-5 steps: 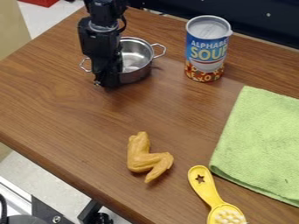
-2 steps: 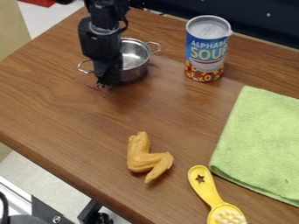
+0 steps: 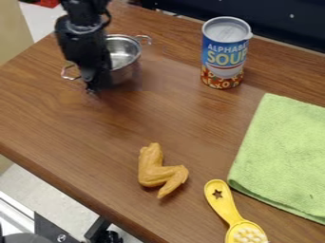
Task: Moved silver pot to the bottom far right of the table
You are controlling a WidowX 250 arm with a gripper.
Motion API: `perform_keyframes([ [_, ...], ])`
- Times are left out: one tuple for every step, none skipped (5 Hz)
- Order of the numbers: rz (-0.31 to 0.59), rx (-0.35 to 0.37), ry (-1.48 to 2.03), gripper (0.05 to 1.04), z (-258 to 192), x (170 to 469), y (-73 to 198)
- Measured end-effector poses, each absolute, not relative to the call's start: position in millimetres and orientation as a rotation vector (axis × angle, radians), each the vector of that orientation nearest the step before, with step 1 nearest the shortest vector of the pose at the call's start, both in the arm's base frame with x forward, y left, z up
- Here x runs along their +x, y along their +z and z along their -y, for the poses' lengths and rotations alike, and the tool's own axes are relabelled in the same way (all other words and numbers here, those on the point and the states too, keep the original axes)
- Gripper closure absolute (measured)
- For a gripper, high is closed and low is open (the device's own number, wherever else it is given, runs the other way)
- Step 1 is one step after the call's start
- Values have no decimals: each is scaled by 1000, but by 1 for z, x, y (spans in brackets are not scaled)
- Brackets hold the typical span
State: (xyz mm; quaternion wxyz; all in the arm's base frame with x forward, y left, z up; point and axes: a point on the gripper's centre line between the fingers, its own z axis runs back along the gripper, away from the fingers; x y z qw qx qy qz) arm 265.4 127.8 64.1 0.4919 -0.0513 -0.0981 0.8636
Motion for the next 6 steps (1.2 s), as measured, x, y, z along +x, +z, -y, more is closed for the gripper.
perform_keyframes([
  [245,-181,2172,1022,-140,250,70],
  [235,-199,2210,1022,-145,235,67],
  [213,-182,2191,1022,-141,215,65],
  [202,-158,2155,1022,-134,198,62],
  [188,-113,2111,1022,-129,183,52],
  [202,-92,2078,1022,-125,174,48],
])
